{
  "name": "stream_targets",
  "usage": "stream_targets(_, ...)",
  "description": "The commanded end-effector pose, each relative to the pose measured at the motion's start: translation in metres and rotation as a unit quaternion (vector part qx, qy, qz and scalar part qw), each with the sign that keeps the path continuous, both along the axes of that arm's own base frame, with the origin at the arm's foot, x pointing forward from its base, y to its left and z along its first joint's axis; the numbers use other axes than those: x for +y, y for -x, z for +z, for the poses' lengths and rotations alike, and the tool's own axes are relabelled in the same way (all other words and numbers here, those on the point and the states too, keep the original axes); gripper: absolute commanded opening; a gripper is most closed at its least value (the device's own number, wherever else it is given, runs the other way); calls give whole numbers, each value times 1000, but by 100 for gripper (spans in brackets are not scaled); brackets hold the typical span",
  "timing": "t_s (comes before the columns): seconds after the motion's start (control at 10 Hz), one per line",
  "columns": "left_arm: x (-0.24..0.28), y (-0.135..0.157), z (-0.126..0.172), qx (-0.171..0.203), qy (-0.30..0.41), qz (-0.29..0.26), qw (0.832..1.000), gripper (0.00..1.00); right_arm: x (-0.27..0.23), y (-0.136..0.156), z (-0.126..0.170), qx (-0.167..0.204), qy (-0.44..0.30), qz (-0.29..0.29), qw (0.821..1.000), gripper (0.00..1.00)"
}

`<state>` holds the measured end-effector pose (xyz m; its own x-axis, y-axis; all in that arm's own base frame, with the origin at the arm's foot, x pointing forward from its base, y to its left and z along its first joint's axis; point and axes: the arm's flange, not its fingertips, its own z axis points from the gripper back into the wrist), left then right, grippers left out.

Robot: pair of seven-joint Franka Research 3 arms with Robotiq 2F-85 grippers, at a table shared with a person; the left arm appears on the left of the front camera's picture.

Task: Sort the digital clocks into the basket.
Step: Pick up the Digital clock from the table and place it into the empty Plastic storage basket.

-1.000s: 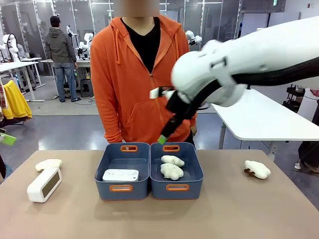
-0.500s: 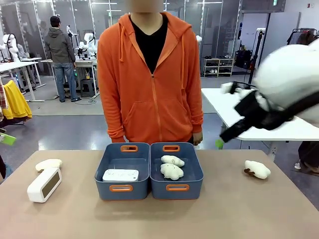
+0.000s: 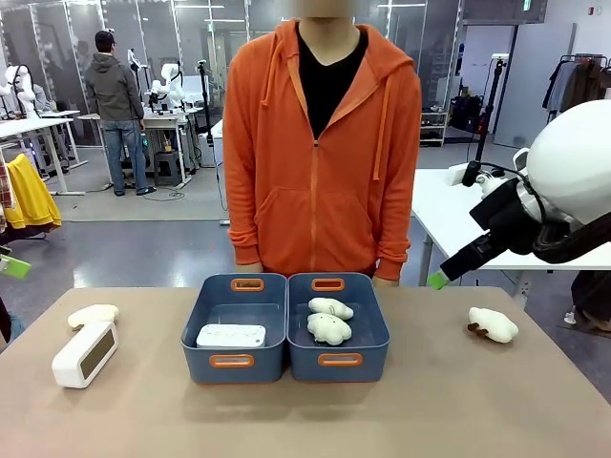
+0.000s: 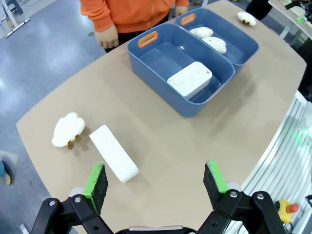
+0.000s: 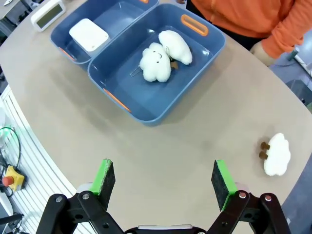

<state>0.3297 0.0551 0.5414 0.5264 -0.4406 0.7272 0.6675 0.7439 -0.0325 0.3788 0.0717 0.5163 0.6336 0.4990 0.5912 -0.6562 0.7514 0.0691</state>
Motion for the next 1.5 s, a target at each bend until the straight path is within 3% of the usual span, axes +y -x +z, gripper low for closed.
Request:
stream_targets(0.0, 0, -1, -1, -1, 5, -10, 1000, 100, -1, 1, 3, 0, 0, -14, 1000, 100)
stream_targets(0.1, 0, 0, 0, 0, 0, 0, 1000, 100, -1, 1, 3, 0, 0, -14, 1000, 100)
stream_targets(0.2, -14, 1, -4, 13, -54, 28, 998, 100, -1, 1, 3, 0, 0, -14, 1000, 100)
stream_targets(0.5, -22, -7, -6, 66, -58, 65, 994, 100, -1, 1, 3, 0, 0, -14, 1000, 100)
stream_targets(0.9, -11, -6, 1, 24, -26, 41, 999, 100, -1, 1, 3, 0, 0, -14, 1000, 100)
stream_targets(1.2, 18, 27, 18, 4, 22, -56, 998, 100, -1, 1, 3, 0, 0, -14, 1000, 100)
stream_targets(1.4, 31, 35, 21, -4, 32, -29, 999, 100, -1, 1, 3, 0, 0, -14, 1000, 100)
